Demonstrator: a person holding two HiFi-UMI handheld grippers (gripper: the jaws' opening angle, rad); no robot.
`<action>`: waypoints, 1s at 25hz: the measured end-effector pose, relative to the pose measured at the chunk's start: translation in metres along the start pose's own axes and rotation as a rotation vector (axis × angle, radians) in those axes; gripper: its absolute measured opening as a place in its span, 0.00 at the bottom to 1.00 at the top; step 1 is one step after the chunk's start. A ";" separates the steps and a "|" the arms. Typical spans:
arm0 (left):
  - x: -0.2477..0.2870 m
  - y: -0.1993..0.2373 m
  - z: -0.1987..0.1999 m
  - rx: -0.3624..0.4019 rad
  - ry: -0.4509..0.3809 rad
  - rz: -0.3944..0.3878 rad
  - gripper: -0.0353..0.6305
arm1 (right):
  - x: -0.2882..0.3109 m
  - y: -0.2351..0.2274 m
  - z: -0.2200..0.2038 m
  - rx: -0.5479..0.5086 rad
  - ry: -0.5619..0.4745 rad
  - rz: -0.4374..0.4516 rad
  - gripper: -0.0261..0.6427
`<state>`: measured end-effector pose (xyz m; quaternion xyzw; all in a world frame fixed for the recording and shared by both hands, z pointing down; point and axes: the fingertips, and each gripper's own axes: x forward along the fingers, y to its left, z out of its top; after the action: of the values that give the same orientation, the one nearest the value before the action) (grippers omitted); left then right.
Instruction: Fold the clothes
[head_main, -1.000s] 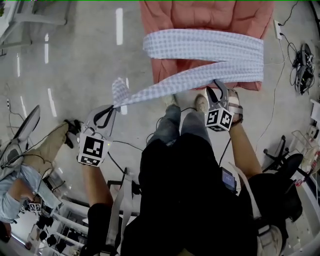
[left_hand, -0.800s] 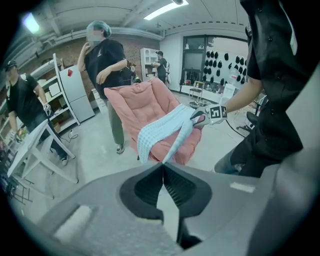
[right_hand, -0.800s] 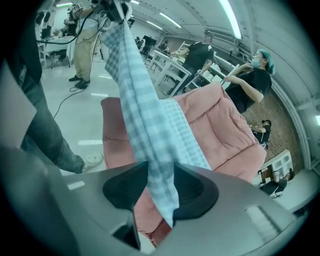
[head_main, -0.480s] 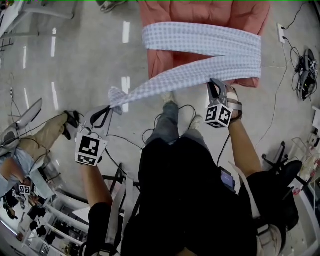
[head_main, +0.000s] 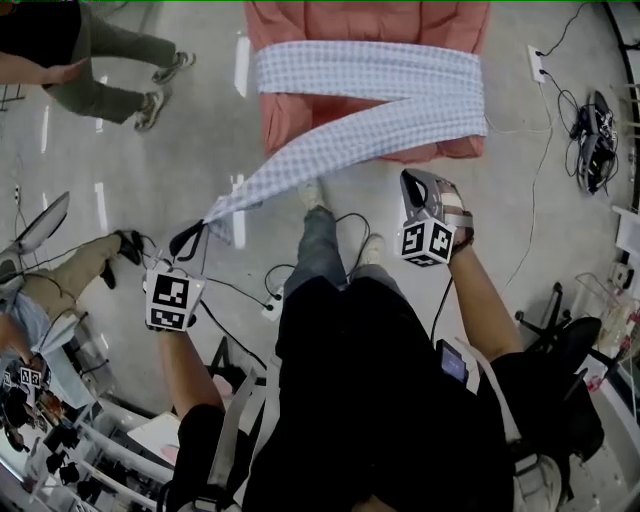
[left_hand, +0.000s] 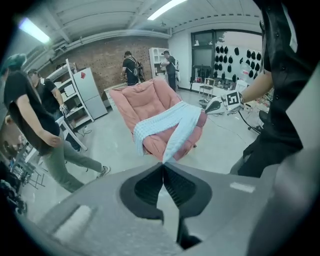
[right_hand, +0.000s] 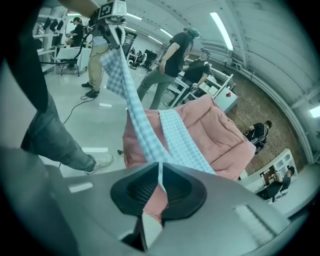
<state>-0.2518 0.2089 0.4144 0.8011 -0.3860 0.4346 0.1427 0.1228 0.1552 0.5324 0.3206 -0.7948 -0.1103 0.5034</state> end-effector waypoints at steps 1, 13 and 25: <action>-0.002 0.001 0.003 0.003 -0.003 0.006 0.07 | 0.004 0.001 -0.001 -0.007 0.000 0.005 0.11; -0.042 0.008 0.014 0.039 -0.031 0.036 0.07 | 0.033 0.006 0.035 -0.077 -0.059 -0.052 0.24; -0.051 0.014 0.002 0.036 -0.034 0.003 0.07 | 0.034 -0.006 0.044 -0.127 -0.017 -0.078 0.07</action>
<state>-0.2775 0.2239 0.3712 0.8102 -0.3816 0.4280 0.1213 0.0769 0.1233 0.5338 0.3178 -0.7773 -0.1826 0.5114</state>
